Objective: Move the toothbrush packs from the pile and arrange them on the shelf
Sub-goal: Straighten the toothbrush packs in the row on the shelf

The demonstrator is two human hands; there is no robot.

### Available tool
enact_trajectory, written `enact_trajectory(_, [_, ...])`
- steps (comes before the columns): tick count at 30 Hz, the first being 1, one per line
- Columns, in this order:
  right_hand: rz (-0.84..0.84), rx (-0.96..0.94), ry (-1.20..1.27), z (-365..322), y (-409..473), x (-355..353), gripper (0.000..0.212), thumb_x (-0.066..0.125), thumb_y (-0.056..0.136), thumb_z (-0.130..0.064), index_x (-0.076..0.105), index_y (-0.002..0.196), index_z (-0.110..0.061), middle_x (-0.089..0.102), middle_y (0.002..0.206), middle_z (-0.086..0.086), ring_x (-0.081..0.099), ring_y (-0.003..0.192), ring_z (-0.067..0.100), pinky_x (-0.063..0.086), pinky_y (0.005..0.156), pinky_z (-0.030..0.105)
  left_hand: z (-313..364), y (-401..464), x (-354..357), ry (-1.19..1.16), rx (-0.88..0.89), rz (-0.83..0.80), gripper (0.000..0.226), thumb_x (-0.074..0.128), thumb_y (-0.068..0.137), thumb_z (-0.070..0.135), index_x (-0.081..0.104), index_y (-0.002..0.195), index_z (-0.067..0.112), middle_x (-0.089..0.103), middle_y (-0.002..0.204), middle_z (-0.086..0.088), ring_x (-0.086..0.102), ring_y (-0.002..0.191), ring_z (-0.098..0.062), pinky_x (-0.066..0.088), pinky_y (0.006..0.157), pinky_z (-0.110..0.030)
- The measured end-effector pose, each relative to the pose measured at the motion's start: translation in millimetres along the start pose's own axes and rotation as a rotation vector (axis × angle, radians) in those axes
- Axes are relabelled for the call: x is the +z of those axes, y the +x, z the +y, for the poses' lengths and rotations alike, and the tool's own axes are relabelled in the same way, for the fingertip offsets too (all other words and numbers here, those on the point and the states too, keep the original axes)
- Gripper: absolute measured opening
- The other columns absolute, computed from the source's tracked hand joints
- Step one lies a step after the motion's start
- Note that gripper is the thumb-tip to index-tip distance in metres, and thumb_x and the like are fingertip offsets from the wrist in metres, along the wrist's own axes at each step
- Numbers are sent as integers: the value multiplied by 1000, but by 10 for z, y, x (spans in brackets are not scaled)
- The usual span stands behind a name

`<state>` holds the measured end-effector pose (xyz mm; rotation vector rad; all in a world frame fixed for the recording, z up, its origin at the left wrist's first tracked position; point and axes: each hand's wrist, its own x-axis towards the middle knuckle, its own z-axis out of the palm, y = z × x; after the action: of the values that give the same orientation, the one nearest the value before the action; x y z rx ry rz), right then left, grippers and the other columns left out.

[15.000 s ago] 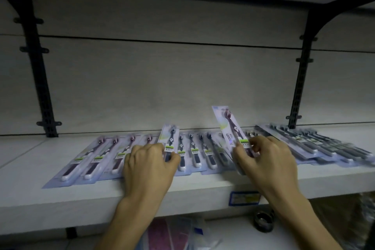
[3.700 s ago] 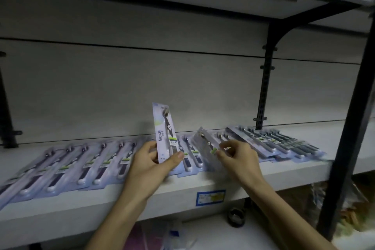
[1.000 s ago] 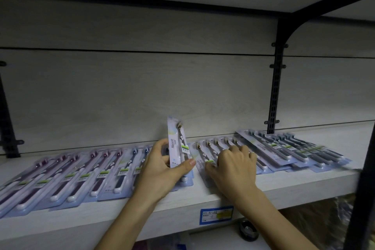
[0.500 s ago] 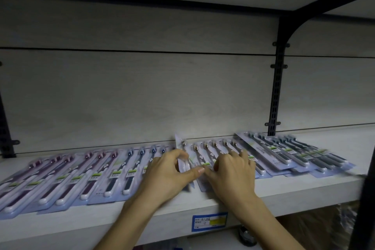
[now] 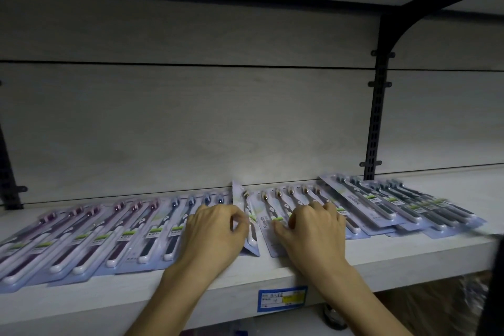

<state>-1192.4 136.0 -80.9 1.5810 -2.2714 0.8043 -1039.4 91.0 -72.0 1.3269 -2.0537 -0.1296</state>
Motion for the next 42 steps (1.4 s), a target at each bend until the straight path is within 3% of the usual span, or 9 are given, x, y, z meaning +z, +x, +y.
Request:
enact_trajectory(3, [-4,-3,2,-2,-1,-3,36,48,88,-53,63,86,-20,61,103,-1,47,106,23,35,89,36,-1,31,-18,-115,-87,42,11,60,88,27,71,90,28,67,82,15,65,79,-9,53,71,-23])
enact_trajectory(6, [-2,-4,0,-7,-9,-13,34,48,88,-52,62,84,-20,61,102,-1,47,105,22,35,88,35,51,12,-54,-244,-137,96,23,61,86,19,64,67,32,62,62,14,69,71,-17,45,54,-11])
enact_trajectory(8, [-1,-3,-2,-8,-15,-12,34,48,88,-51,62,84,-20,61,103,0,47,105,23,35,88,36,86,6,-55,-318,-150,125,25,62,85,16,65,65,31,64,66,10,68,74,-17,49,61,-19])
enact_trajectory(11, [1,-1,5,-9,-13,-7,34,49,88,-51,63,84,-20,62,103,-1,47,105,23,35,88,35,107,6,-30,-329,-152,95,12,64,84,23,75,87,22,69,78,13,66,83,-8,50,75,-21])
enact_trajectory(15, [-9,8,1,-15,-2,-10,36,49,88,-53,64,85,-20,62,103,-1,47,106,22,35,87,35,106,-12,38,-202,-55,-10,14,58,88,37,71,90,32,69,86,17,62,84,-5,52,78,-24])
enact_trajectory(21, [-3,3,-8,-11,13,-9,35,50,88,-52,64,85,-20,62,101,-1,48,104,22,37,88,36,134,-43,48,162,42,-82,28,46,91,50,64,111,39,55,120,13,41,114,-15,30,92,-32])
enact_trajectory(27, [-49,-20,6,71,52,-25,35,50,89,-54,69,94,-24,64,106,-3,46,112,23,38,93,37,167,-23,28,188,97,-99,28,45,93,46,63,112,36,51,122,13,39,116,-13,25,93,-32])
enact_trajectory(35, [-42,-25,53,174,107,15,34,54,86,-52,71,85,-22,68,94,-3,55,103,24,41,94,39,202,-45,26,186,74,-155,23,47,93,46,67,104,38,47,124,14,36,118,-13,19,84,-32])
enact_trajectory(42, [-30,-36,74,199,94,-34,29,55,87,-48,71,89,-24,68,99,-4,50,108,25,39,88,37,240,-25,58,263,89,-129,26,47,93,44,64,112,37,45,131,11,35,122,-16,22,99,-36])
